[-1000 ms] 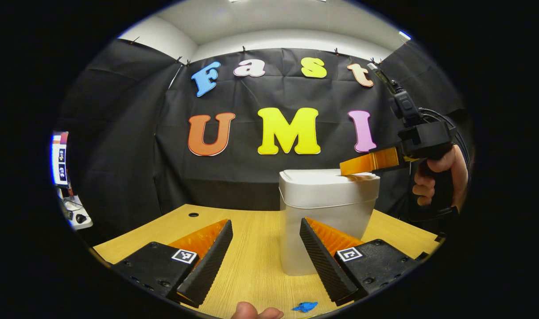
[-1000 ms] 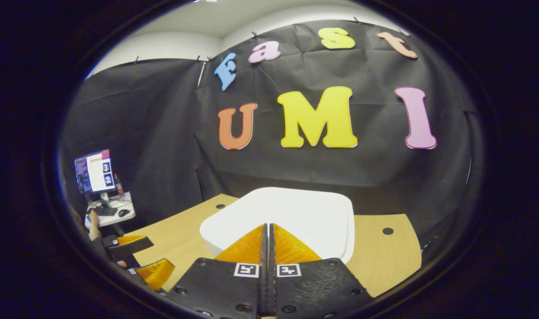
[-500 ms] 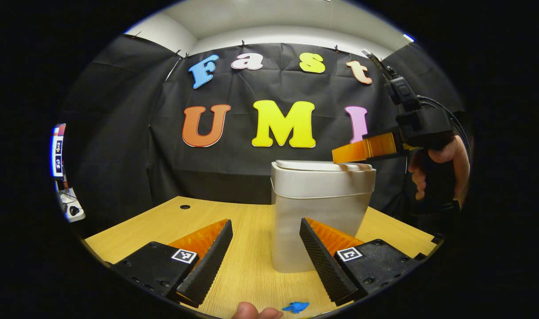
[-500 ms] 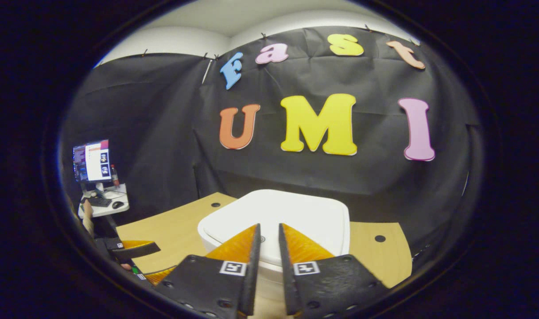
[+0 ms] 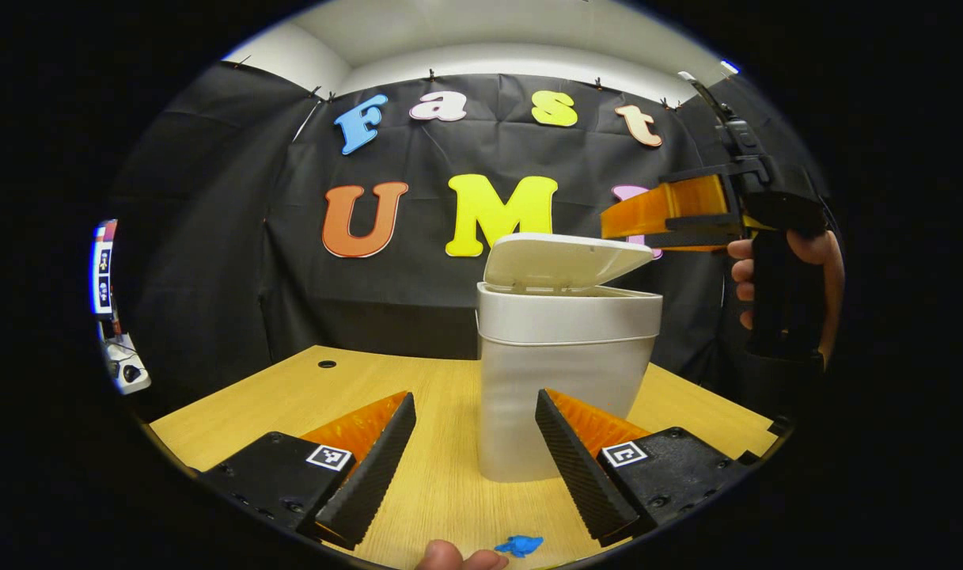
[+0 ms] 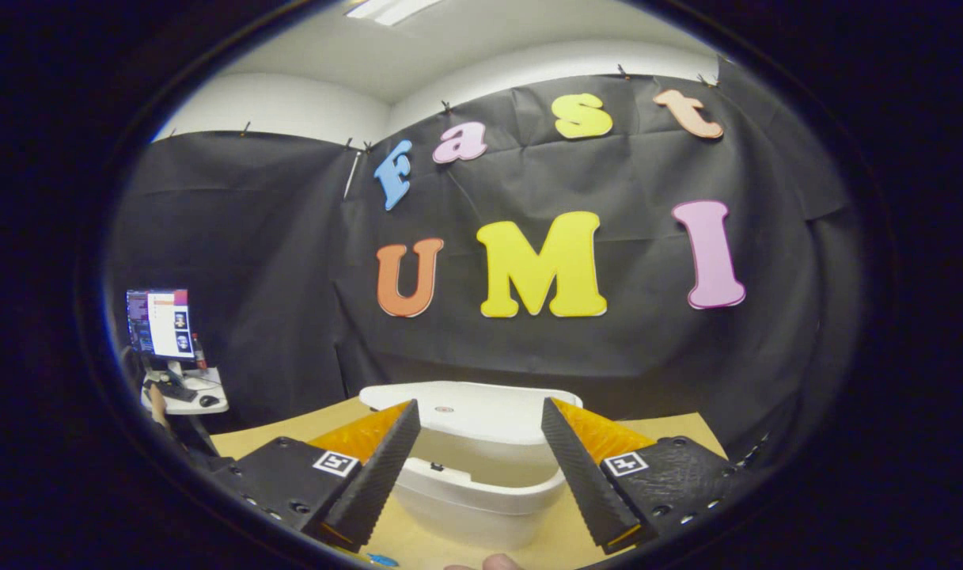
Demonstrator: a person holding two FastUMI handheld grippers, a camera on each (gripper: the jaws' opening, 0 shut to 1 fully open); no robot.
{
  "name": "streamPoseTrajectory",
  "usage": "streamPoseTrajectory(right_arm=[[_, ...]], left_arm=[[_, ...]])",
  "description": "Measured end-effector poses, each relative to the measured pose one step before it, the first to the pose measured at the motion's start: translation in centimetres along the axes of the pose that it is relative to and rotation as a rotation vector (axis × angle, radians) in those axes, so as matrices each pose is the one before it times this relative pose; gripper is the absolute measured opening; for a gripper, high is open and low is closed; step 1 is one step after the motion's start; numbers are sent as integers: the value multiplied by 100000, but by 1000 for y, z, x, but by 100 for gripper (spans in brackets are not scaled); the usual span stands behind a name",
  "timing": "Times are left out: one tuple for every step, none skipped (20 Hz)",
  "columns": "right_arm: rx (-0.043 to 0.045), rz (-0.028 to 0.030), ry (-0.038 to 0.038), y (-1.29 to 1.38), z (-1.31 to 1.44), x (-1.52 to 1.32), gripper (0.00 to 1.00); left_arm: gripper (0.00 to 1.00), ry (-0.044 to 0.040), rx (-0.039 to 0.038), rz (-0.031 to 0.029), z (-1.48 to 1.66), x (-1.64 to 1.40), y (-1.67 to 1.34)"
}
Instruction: Press the lid of the desktop garbage bin to open it, pick up the crumpled paper on the desktop and throw it into the bin, then pick up the pop can on the desktop and drop it into the bin, and finally close the garbage bin lid.
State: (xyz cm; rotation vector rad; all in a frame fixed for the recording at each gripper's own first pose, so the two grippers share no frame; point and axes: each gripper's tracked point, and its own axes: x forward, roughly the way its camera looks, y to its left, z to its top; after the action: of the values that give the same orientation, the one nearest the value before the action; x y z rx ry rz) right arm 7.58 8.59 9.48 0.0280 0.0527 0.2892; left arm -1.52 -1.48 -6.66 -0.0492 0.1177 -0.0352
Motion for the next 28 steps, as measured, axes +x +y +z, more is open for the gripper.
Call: streamPoseTrajectory(right_arm=[[330, -946, -2168, -176, 163, -706, 96], [509, 216, -1648, 62, 164, -511, 96], [71, 465, -1096, 176, -132, -534, 96], [-784, -655, -1312, -172, -29, -420, 96], [-784, -509, -1769, -232, -80, -533, 96], [230, 248, -2831, 54, 218, -515, 96], [1207, -283, -2718, 24, 34, -567, 96], [1418, -897, -1468, -140, -100, -437, 96], [1357, -536, -657, -95, -495, -506, 96], [1409, -510, -601, -68, -202, -568, 96], [1053, -1010, -466, -182, -253, -541, 96], [445, -866, -179, -206, -272, -582, 96], [-403, -392, -32, -21, -315, -609, 95], [-1056, -27, -83, -88, -274, -572, 95], [-1430, 149, 484, -116, -455, -621, 96], [-1150, -130, 600, -184, -439, -599, 93], [-776, -410, 379, -249, -501, -609, 96], [-543, -730, 582, -386, -515, -603, 96], [-488, -1079, 593, -463, -666, -608, 96], [-413, -1508, 517, -605, -728, -611, 96], [56, -1895, 556, -654, -760, -476, 96], [1033, -1255, 829, -450, -746, -549, 96], [1718, -244, 495, -17, -628, -488, 96], [1184, -152, 691, -111, -568, -429, 96], [545, -550, 581, -320, -693, -333, 96], [-209, -1130, 424, -503, -590, -245, 96], [-505, -1502, 611, -621, -757, -163, 96], [-257, -1483, 1083, -650, -875, -192, 96]], left_arm=[[99, 391, -24, 518, -174, -107, 99], [99, 285, -620, 279, -132, -66, 25], [98, 262, -837, -198, -100, -164, -168], [98, 225, -659, -346, 38, -67, -218], [99, 427, -156, -258, 19, -182, -266], [99, 245, 235, -270, 174, -236, -50], [99, -357, 706, -160, 300, -378, -145], [99, -794, 1082, 807, 484, -331, 142], [98, -929, 1094, 1350, 341, -252, 331], [98, -1138, 775, 1283, 359, -214, 245], [99, -1196, 466, 995, 342, -243, 218], [99, -900, 150, 527, 160, -98, 52], [99, -412, 106, 14, 38, -59, -186], [99, 78, -83, -249, -154, -74, -215], [99, 621, -57, -493, -319, -89, -316], [99, 700, -105, -687, -402, -77, -366], [99, 642, -106, -851, -473, -130, -346], [99, 802, -73, -635, -465, -158, -321], [99, 823, -14, -415, -535, -75, -245], [99, 1171, -153, -228, -761, -139, -211], [99, 1663, -259, -280, -1059, -158, -29], [99, 2085, -293, -75, -958, -138, -144], [99, 2098, -572, 22, -1016, -82, 7], [99, 2205, -825, -277, -1076, -80, -118], [99, 2156, -664, -287, -880, -92, -197], [99, 1962, -301, -244, -877, -80, -132], [99, 1744, -238, -281, -979, -60, -129], [99, 2099, -209, -531, -937, 8, -374]])
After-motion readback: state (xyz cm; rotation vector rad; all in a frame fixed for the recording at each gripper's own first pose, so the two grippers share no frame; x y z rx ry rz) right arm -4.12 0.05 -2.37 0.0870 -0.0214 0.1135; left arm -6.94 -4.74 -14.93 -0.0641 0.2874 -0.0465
